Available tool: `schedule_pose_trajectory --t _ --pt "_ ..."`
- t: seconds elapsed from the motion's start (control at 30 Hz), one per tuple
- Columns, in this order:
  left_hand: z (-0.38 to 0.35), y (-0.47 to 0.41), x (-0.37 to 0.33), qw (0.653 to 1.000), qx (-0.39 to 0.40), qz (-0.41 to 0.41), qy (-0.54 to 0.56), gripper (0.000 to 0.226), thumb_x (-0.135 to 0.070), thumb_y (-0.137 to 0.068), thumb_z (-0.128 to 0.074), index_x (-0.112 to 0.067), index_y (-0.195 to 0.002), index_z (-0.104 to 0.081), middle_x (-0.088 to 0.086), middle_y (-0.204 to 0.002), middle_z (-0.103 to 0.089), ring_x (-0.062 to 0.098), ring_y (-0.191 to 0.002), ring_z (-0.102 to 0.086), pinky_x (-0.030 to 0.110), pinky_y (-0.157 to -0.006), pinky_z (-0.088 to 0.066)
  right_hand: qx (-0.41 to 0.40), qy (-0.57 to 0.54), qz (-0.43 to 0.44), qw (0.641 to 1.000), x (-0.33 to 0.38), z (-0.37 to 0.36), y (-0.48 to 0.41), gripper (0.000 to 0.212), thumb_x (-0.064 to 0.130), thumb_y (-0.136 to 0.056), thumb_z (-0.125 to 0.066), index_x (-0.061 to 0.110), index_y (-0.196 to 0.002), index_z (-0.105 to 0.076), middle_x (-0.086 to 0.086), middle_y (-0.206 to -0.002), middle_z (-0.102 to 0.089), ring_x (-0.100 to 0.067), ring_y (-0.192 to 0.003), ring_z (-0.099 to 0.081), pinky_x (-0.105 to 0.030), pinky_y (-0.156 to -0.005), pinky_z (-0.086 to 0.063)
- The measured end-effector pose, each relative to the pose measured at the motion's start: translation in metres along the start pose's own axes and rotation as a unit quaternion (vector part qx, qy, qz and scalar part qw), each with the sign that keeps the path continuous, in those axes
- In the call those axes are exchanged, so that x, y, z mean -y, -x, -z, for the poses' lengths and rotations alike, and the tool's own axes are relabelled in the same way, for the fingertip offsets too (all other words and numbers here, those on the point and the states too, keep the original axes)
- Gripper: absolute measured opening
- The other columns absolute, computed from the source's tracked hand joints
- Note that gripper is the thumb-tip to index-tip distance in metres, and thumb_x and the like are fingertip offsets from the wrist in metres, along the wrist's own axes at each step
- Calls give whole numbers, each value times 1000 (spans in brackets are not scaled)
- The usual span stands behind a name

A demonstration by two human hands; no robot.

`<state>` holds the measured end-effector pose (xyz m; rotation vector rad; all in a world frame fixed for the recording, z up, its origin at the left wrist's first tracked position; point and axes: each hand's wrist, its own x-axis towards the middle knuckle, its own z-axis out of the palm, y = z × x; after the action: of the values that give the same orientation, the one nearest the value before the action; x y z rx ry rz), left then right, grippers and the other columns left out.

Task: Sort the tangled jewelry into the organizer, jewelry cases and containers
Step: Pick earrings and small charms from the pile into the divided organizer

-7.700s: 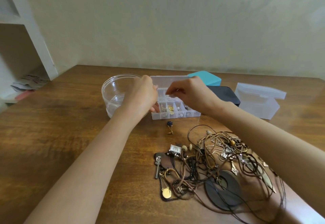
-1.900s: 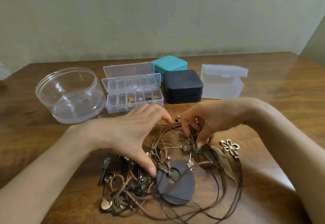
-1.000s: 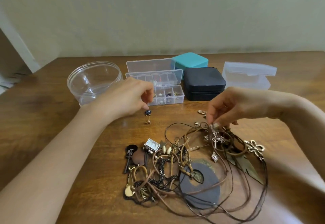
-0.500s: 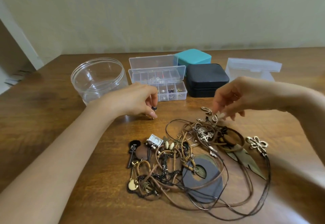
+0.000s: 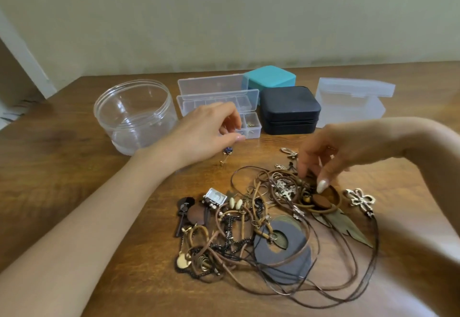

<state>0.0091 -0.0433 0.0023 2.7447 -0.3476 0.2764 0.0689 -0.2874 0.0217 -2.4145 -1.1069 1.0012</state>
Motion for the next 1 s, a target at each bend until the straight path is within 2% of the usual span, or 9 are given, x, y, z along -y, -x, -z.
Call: schedule_pose_trajectory --t 0.1,0.2,0.3,0.47,0.6,0.63,0.73,0.9,1.0 --pt "-8 3 -14 995 -1 -87 53 22 -38 -82 -61 -24 -99 -59 -14 -97 -55 0 -92 -50 12 -81 -42 -18 6 -9 1000 0 -2 -7 15 11 -80 -70 25 -85 -66 15 -69 -64 3 -64 -57 -15 -56 -42" --pt "-16 7 -27 975 111 -169 93 30 -49 -83 -55 -32 -106 -61 -20 -106 -53 0 -106 -45 11 -88 -35 -38 -1 -18 999 -3 -1 -7 16 6 -83 -66 21 -80 -65 13 -69 -63 5 -62 -57 -12 -54 -41" --pt "-22 9 -29 955 198 -214 59 33 -56 -85 -44 -41 -111 -59 -27 -114 -47 1 -113 -40 21 -96 -32 -52 -5 -16 999 -5 1 -4 11 9 -84 -66 19 -82 -63 8 -75 -64 0 -64 -58 -14 -57 -43" --pt "-16 6 -25 949 228 -205 76 23 -55 -83 -51 -45 -102 -59 -26 -112 -49 -2 -113 -42 22 -95 -36 -96 -14 7 995 -5 5 3 9 12 -85 -66 20 -86 -63 6 -79 -65 -3 -68 -61 -17 -58 -47" --pt "-14 10 -28 950 240 -181 86 16 -41 -82 -66 -41 -96 -58 -22 -109 -48 -2 -112 -43 18 -94 -35 -45 -29 33 998 7 1 4 27 22 -76 -75 23 -101 -64 7 -79 -63 -2 -67 -60 -16 -56 -45" --pt "-16 10 -30 953 233 -175 82 17 -42 -81 -67 -40 -94 -56 -21 -106 -47 -1 -109 -43 20 -93 -36 -32 -19 32 999 10 -3 1 29 25 -75 -76 23 -102 -64 6 -79 -63 -1 -67 -59 -17 -55 -44" --pt "-19 12 -35 960 225 -154 67 20 -42 -79 -68 -37 -89 -51 -18 -102 -44 1 -101 -43 25 -88 -39 -38 8 38 999 16 -12 -9 20 27 -77 -75 19 -92 -66 8 -75 -61 -2 -65 -54 -19 -59 -42" --pt "-17 13 -40 967 225 -107 59 37 -44 -76 -72 -35 -90 -39 -17 -93 -48 -6 -88 -45 14 -73 -38 -116 -71 88 987 14 -2 6 12 18 -78 -74 13 -85 -65 -1 -78 -65 -8 -69 -60 -21 -58 -49" --pt "-17 13 -40 962 249 -74 89 53 -43 -73 -74 -38 -105 -32 -19 -103 -50 -9 -94 -47 10 -81 -40 -133 -128 101 978 9 3 11 12 10 -79 -72 7 -88 -64 -1 -77 -68 -14 -73 -66 -24 -59 -53"
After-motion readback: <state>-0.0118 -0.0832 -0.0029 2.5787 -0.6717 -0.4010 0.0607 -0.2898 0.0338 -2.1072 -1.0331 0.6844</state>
